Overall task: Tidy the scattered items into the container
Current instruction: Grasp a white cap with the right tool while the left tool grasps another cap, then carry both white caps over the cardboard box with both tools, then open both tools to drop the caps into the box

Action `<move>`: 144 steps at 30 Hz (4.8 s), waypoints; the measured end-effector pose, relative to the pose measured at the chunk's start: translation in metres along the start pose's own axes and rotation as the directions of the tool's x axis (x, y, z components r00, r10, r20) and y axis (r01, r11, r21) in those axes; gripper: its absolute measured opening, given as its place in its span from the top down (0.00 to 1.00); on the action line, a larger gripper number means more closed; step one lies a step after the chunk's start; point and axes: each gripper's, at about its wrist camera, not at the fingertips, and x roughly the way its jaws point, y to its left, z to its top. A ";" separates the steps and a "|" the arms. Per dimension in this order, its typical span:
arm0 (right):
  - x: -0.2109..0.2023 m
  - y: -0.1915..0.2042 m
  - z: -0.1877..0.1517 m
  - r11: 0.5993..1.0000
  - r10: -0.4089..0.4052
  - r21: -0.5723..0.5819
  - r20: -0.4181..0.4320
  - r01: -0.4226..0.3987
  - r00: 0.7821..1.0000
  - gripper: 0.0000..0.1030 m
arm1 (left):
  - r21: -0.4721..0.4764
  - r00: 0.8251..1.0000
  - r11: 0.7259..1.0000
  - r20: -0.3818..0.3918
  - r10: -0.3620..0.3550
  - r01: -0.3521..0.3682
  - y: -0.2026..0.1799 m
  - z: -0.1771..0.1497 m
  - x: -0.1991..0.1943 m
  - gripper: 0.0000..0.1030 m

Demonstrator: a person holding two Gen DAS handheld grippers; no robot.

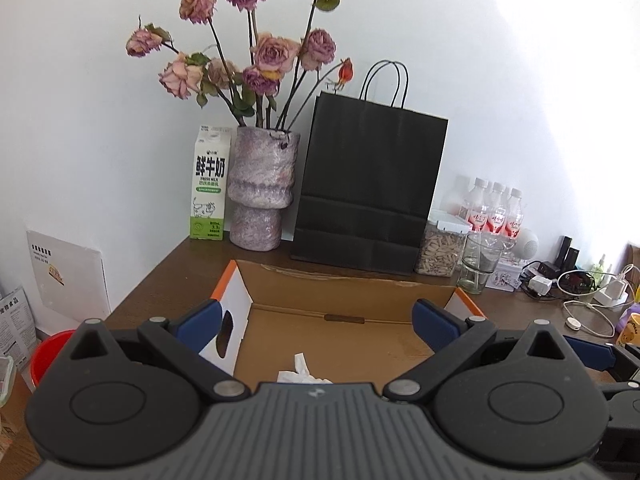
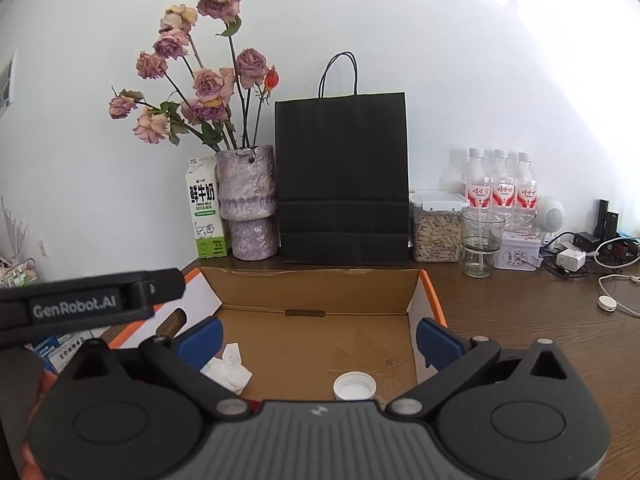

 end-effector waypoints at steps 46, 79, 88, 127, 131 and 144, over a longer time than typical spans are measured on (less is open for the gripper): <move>-0.147 0.002 -0.150 0.998 0.026 -0.044 -0.244 -0.038 0.969 0.00 | 0.042 0.988 0.999 -0.151 0.038 -0.032 0.037 -0.143 -0.161 0.00; -0.108 0.001 -0.150 0.997 -0.001 -0.069 -0.263 -0.017 0.965 0.40 | 0.028 0.951 0.977 -0.223 0.213 -0.212 0.095 -0.140 -0.111 0.06; -0.105 0.001 -0.147 0.997 0.005 -0.075 -0.251 -0.025 0.968 0.74 | 0.044 0.950 0.975 -0.219 0.222 -0.217 0.099 -0.139 -0.103 0.63; -0.040 0.003 -0.024 0.997 0.066 -0.031 0.077 -0.064 0.995 0.74 | 0.023 0.998 0.998 0.036 -0.058 0.058 0.008 -0.016 -0.039 0.72; -0.008 0.002 -0.003 0.998 0.061 -0.011 0.098 -0.061 0.993 0.74 | -0.012 0.998 0.999 0.028 -0.048 0.049 0.005 -0.002 -0.004 0.72; 0.056 -0.006 -0.023 0.999 0.030 0.027 -0.009 -0.030 1.000 0.74 | -0.013 0.996 1.000 -0.093 0.009 -0.011 0.011 -0.028 0.069 0.72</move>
